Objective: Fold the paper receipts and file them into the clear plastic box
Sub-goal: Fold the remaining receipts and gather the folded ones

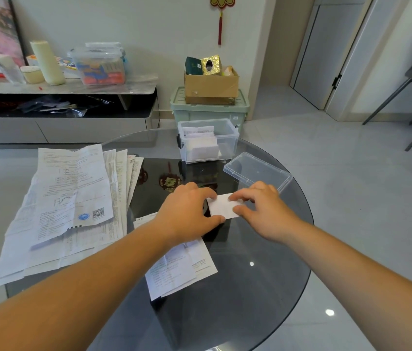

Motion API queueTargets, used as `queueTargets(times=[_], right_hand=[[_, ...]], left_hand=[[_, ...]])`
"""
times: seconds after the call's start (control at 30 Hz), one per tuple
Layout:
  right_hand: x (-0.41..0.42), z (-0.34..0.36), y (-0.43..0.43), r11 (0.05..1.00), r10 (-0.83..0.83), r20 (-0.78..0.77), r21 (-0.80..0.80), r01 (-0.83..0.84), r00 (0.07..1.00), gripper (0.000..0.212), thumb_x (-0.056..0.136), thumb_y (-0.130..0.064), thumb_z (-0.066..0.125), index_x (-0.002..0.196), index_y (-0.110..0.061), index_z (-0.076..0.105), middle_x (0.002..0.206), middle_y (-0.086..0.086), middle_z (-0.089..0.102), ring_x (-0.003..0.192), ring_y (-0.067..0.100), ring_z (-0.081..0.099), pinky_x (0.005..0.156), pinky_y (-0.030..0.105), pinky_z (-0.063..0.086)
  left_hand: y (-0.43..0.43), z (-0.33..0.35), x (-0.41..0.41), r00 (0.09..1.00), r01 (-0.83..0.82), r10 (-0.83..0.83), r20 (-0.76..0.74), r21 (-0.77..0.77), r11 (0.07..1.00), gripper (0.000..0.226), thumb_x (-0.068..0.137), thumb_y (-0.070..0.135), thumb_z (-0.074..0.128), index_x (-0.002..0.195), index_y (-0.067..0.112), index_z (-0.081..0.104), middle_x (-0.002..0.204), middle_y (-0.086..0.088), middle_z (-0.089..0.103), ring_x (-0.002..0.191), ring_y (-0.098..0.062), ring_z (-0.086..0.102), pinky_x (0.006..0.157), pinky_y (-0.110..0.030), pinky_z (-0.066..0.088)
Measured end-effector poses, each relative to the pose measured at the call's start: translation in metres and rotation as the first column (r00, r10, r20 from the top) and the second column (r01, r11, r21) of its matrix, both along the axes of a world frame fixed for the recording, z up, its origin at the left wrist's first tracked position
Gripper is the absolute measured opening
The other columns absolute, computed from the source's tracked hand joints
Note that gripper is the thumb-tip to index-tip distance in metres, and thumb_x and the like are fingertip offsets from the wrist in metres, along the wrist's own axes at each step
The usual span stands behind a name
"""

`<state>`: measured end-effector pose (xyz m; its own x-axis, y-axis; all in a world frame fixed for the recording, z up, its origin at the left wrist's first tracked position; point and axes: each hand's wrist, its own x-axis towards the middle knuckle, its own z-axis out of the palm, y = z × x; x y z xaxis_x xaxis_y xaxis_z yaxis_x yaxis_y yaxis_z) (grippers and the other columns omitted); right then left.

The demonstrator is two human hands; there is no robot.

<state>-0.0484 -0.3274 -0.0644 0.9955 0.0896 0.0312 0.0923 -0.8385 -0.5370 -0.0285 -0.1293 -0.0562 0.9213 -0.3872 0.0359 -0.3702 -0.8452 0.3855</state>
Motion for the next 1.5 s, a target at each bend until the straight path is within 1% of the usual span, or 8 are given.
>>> queueTargets(times=[0.13, 0.27, 0.53, 0.7, 0.87, 1.03, 1.33, 1.5], right_hand=[[-0.003, 0.003, -0.001, 1.0, 0.013, -0.007, -0.026, -0.013, 1.0, 0.027, 0.099, -0.031, 0.059, 0.125, -0.036, 0.063, 0.112, -0.006, 0.044, 0.119, 0.015, 0.036, 0.099, 0.032, 0.036], [-0.004, 0.003, -0.004, 1.0, 0.012, 0.003, 0.016, -0.012, 1.0, 0.026, 0.098, -0.03, 0.06, 0.123, -0.038, 0.064, 0.111, -0.006, 0.045, 0.118, 0.016, 0.036, 0.098, 0.033, 0.035], [-0.01, 0.009, -0.004, 0.997, 0.026, 0.05, 0.071, -0.029, 0.998, 0.03, 0.092, -0.035, 0.068, 0.121, -0.039, 0.06, 0.111, -0.009, 0.047, 0.116, 0.013, 0.041, 0.098, 0.037, 0.045], [-0.013, 0.01, -0.005, 0.997, 0.031, 0.049, 0.062, -0.034, 0.998, 0.033, 0.089, -0.037, 0.071, 0.12, -0.036, 0.062, 0.11, -0.008, 0.047, 0.115, 0.013, 0.04, 0.097, 0.038, 0.047], [-0.014, 0.008, -0.004, 0.999, 0.027, 0.051, 0.042, -0.029, 0.998, 0.017, 0.093, -0.036, 0.066, 0.109, -0.033, 0.065, 0.111, -0.006, 0.05, 0.114, 0.014, 0.04, 0.094, 0.033, 0.045], [-0.011, 0.007, -0.002, 0.999, 0.019, 0.043, 0.029, -0.02, 0.999, 0.004, 0.096, -0.034, 0.062, 0.1, -0.035, 0.061, 0.108, -0.006, 0.05, 0.112, 0.015, 0.041, 0.088, 0.028, 0.037], [-0.013, 0.013, 0.001, 0.999, 0.001, 0.061, 0.049, -0.004, 0.998, 0.024, 0.09, -0.039, 0.07, 0.111, -0.038, 0.059, 0.104, -0.014, 0.049, 0.11, 0.011, 0.043, 0.088, 0.026, 0.04], [-0.016, 0.017, 0.001, 0.998, 0.024, 0.084, 0.061, -0.03, 0.996, 0.028, 0.087, -0.04, 0.072, 0.11, -0.04, 0.057, 0.106, -0.015, 0.05, 0.11, 0.01, 0.044, 0.089, 0.029, 0.044]], left_hand=[[0.0, 0.0, -0.002, 0.999, 0.029, -0.03, 0.018, 0.045, 0.999, 0.057, 0.086, 0.063, 0.062, 0.136, 0.038, 0.053, 0.121, 0.005, 0.052, 0.112, -0.014, 0.044, 0.096, -0.033, 0.044], [0.0, 0.001, -0.002, 0.999, 0.043, -0.044, 0.028, 0.033, 0.999, 0.059, 0.086, 0.062, 0.063, 0.138, 0.037, 0.051, 0.125, 0.006, 0.052, 0.115, -0.014, 0.042, 0.098, -0.031, 0.041], [0.005, 0.003, -0.004, 0.994, 0.055, -0.052, 0.1, -0.027, 0.998, 0.071, 0.079, 0.066, 0.069, 0.138, 0.035, 0.045, 0.125, 0.009, 0.053, 0.111, -0.01, 0.042, 0.094, -0.027, 0.04], [0.009, 0.006, -0.009, 0.992, 0.064, -0.06, 0.108, -0.035, 0.997, 0.07, 0.079, 0.066, 0.069, 0.138, 0.035, 0.046, 0.123, 0.01, 0.052, 0.11, -0.009, 0.042, 0.094, -0.027, 0.039], [0.016, 0.009, -0.011, 0.994, 0.057, -0.054, 0.094, -0.029, 0.998, 0.065, 0.081, 0.064, 0.068, 0.136, 0.034, 0.048, 0.119, 0.011, 0.053, 0.109, -0.009, 0.044, 0.095, -0.027, 0.041], [0.019, 0.009, -0.013, 0.997, 0.037, -0.035, 0.076, -0.024, 0.999, 0.061, 0.084, 0.062, 0.066, 0.135, 0.034, 0.049, 0.123, 0.01, 0.054, 0.111, -0.009, 0.045, 0.1, -0.03, 0.043], [0.029, 0.017, -0.016, 0.996, 0.039, -0.034, 0.078, -0.059, 0.998, 0.066, 0.082, 0.065, 0.067, 0.138, 0.036, 0.047, 0.124, 0.012, 0.052, 0.115, -0.01, 0.045, 0.104, -0.034, 0.043], [0.05, 0.023, -0.027, 0.995, 0.02, -0.011, 0.097, -0.098, 0.995, 0.05, 0.087, 0.058, 0.065, 0.129, 0.034, 0.051, 0.122, 0.013, 0.053, 0.112, -0.009, 0.049, 0.102, -0.034, 0.047]])
